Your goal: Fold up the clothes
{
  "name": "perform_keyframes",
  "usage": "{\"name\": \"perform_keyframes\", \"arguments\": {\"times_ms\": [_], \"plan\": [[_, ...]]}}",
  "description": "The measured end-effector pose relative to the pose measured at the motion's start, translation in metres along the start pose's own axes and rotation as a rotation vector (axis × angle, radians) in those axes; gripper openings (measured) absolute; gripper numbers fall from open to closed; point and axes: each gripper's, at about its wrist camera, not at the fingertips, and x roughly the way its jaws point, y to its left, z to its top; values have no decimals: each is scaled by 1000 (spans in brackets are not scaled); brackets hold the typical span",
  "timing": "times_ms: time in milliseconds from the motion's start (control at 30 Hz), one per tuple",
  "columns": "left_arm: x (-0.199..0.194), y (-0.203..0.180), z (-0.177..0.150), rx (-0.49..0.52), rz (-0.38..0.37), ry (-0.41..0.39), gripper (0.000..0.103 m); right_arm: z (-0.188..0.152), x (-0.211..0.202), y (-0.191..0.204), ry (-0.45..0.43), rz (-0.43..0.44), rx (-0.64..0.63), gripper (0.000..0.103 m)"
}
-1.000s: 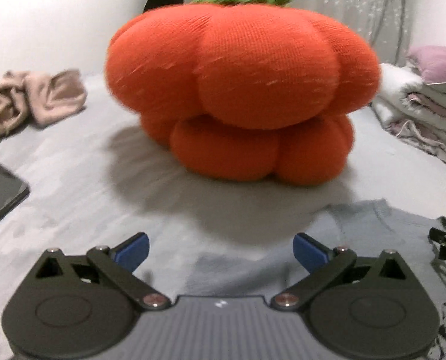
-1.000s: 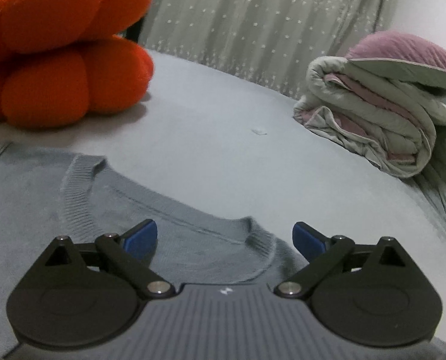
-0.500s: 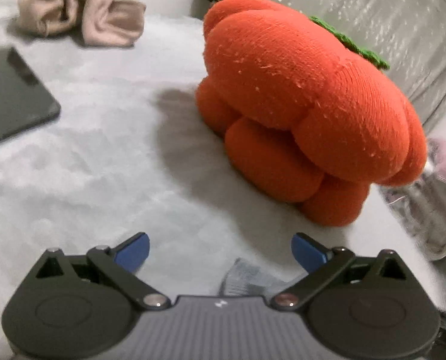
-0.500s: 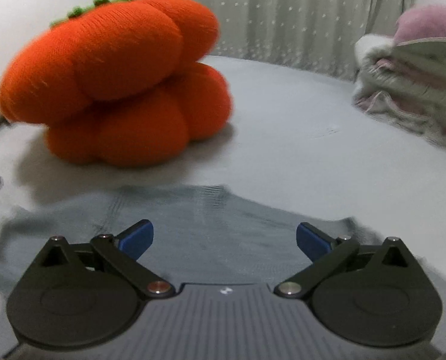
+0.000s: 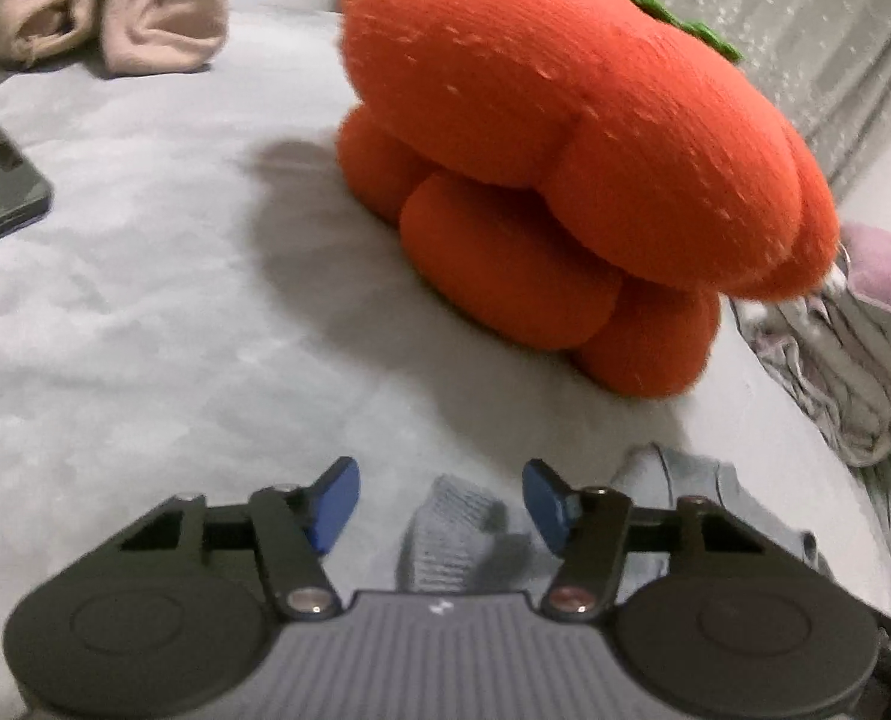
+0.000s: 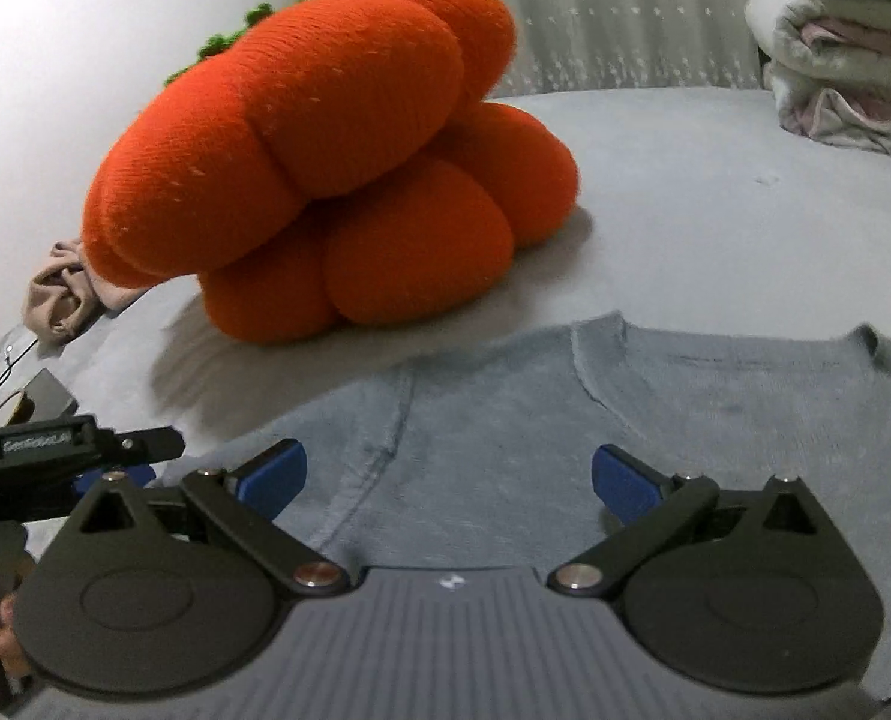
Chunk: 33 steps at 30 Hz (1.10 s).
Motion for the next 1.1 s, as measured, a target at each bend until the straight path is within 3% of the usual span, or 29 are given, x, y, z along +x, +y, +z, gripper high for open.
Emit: {"name": "perform_keyframes", "arguments": {"times_ms": [33, 100, 133, 367, 600, 633, 700, 767, 867, 933, 1100], "plan": [[1, -2, -1, 13, -9, 8, 48, -1, 1, -2, 0, -3, 13, 103], [4, -4, -2, 14, -33, 23, 5, -2, 3, -7, -2, -1, 38, 103], [5, -5, -2, 9, -43, 25, 5, -3, 3, -9, -3, 3, 51, 103], [-29, -14, 5, 4, -49, -190, 5, -7, 11, -11, -9, -22, 52, 103], [-18, -4, 5, -39, 98, -179, 9, -11, 16, -6, -10, -48, 5, 103], [-16, -2, 5, -52, 115, -170, 11, -11, 16, -5, -10, -53, -3, 103], [-19, 4, 5, -76, 126, -175, 30, -11, 16, -4, -7, -54, -16, 103], [-25, 8, 7, -91, 118, -187, 33, -10, 14, -2, -2, -45, -32, 103], [-24, 11, 8, -108, 97, -161, 33, -7, 3, 10, 8, 61, -87, 93], [-23, 11, 9, -116, 77, -142, 33, -7, -9, 24, 10, 201, -161, 78], [-21, 15, 9, -122, 80, -112, 33, -21, -26, 66, 38, 477, -366, 58]]}}
